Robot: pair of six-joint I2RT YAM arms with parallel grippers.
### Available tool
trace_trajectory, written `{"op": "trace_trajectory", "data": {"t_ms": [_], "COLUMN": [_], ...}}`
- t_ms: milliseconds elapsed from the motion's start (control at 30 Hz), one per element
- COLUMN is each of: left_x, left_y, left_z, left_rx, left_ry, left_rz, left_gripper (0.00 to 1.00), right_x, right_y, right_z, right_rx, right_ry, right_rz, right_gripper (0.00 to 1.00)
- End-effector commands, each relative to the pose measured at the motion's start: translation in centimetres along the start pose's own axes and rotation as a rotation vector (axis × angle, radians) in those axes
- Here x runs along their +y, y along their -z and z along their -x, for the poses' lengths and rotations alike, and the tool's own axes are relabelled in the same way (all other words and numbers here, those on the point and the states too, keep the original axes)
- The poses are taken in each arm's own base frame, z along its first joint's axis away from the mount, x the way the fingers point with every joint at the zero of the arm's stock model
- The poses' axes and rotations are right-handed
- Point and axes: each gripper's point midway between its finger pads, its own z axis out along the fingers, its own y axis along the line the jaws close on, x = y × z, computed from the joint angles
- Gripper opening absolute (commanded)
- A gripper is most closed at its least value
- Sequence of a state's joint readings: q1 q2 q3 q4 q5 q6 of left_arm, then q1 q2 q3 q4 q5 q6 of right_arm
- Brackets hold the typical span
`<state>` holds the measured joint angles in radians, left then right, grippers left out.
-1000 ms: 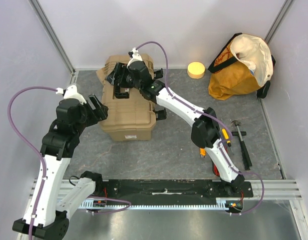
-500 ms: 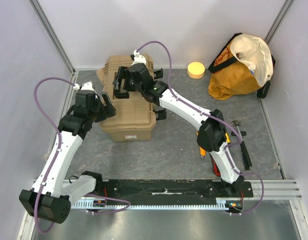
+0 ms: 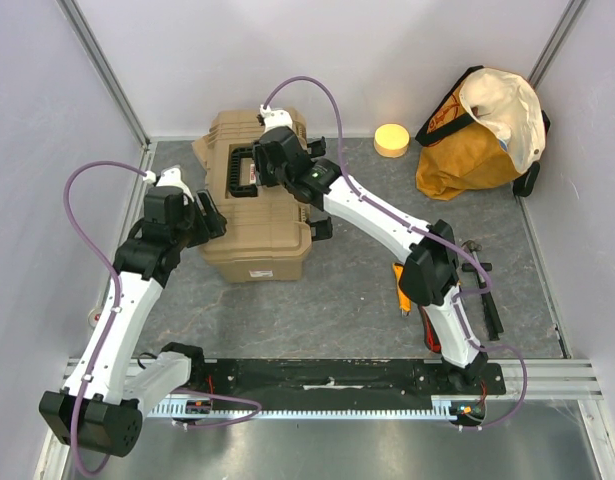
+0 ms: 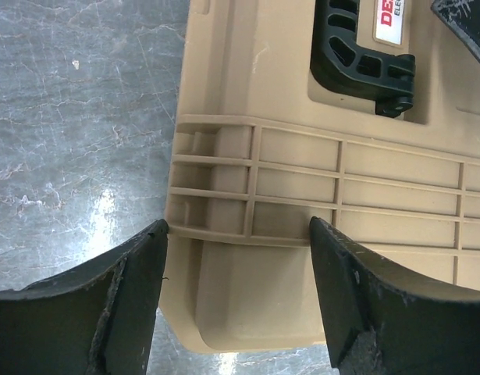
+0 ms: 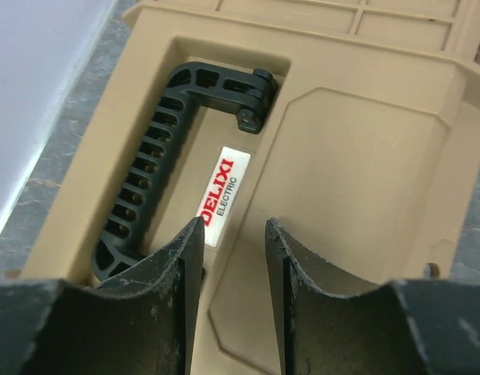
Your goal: Pack the tool kit
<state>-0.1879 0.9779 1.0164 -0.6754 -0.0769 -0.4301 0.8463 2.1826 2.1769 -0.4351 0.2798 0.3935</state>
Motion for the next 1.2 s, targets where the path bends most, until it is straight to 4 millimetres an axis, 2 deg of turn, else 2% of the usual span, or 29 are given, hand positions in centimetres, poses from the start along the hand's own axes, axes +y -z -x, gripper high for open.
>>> {"op": "trace_trajectory", "data": {"t_ms": [0, 233, 367, 433, 533, 600, 667, 833, 933, 1067, 1167], "left_x": [-3.7, -4.2, -4.2, -4.1, -4.1, -4.2, -4.3, -4.4, -4.4, -4.7, -4.9], "left_y": [0.0, 0.4, 0.8, 1.0, 1.4, 1.8, 2.3, 3.2, 3.7, 4.6, 5.7], "left_z": [-5.4, -7.0, -7.2, -7.3, -7.1, -7.0, -6.8, -6.6, -6.2, -3.9, -1.2], "left_rx": [0.213, 0.263, 0.267, 0.269, 0.256, 0.248, 0.236, 0.219, 0.199, 0.130, 0.054], "left_ry": [-0.049, -0.060, -0.062, -0.063, -0.056, -0.047, -0.040, -0.016, -0.006, 0.015, 0.027], "left_rz": [-0.238, -0.289, -0.288, -0.287, -0.289, -0.292, -0.302, -0.309, -0.309, -0.291, -0.270], "left_gripper": [0.73, 0.72, 0.72, 0.72, 0.71, 0.71, 0.71, 0.71, 0.71, 0.71, 0.73], "right_x": [-3.3, -5.0, -6.0, -6.5, -7.3, -8.5, -9.4, -10.6, -11.0, -9.7, -8.3], "right_y": [1.4, 1.3, 1.6, 2.1, 3.5, 4.6, 5.9, 8.6, 9.7, 9.9, 10.2], "right_z": [-1.8, -3.5, -4.5, -5.0, -5.9, -7.5, -8.3, -10.4, -11.2, -8.0, -4.0], "right_rx": [0.081, 0.121, 0.145, 0.159, 0.179, 0.214, 0.230, 0.264, 0.270, 0.195, 0.116], "right_ry": [0.171, 0.347, 0.410, 0.430, 0.444, 0.455, 0.453, 0.432, 0.406, 0.359, 0.285], "right_rz": [-0.121, -0.261, -0.332, -0.364, -0.397, -0.426, -0.446, -0.458, -0.457, -0.426, -0.395], "right_gripper": [0.47, 0.64, 0.66, 0.62, 0.48, 0.41, 0.36, 0.28, 0.28, 0.33, 0.40]}}
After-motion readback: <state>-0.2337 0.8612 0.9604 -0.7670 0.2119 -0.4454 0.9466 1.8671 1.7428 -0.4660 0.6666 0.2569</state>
